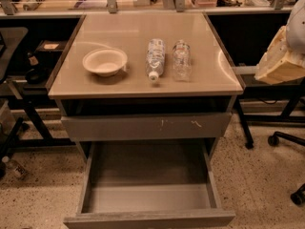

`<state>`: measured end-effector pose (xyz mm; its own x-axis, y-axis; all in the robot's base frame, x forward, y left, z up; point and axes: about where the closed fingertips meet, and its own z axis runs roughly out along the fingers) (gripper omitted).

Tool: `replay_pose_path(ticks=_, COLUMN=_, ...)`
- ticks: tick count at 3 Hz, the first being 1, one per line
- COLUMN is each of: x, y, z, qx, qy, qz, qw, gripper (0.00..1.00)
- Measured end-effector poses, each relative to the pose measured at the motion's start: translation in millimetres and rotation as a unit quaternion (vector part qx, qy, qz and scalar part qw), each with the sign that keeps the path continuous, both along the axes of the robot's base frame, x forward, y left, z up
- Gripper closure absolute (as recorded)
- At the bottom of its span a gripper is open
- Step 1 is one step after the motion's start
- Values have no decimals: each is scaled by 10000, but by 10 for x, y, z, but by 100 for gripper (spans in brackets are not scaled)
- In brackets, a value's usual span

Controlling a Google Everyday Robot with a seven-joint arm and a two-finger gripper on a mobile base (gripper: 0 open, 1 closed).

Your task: Close middle drawer

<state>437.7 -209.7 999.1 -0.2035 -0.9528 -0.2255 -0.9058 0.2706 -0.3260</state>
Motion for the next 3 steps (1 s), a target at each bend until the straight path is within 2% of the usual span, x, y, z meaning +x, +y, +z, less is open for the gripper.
replay_pose_path(ticks=1, x=-123, y=-24, z=-199, qx=10, qy=110, qz=-48, qw=9999, gripper=100)
replay_pose_path(ticks=2, x=-413, y=-45, z=-617, qx=56, qy=302, qz=-243, qw=9992, gripper=100)
replay_pose_path(ticks=3, x=-719, y=-76, z=-1224, qx=121, qy=726, qz=-434, qw=9963, gripper=100)
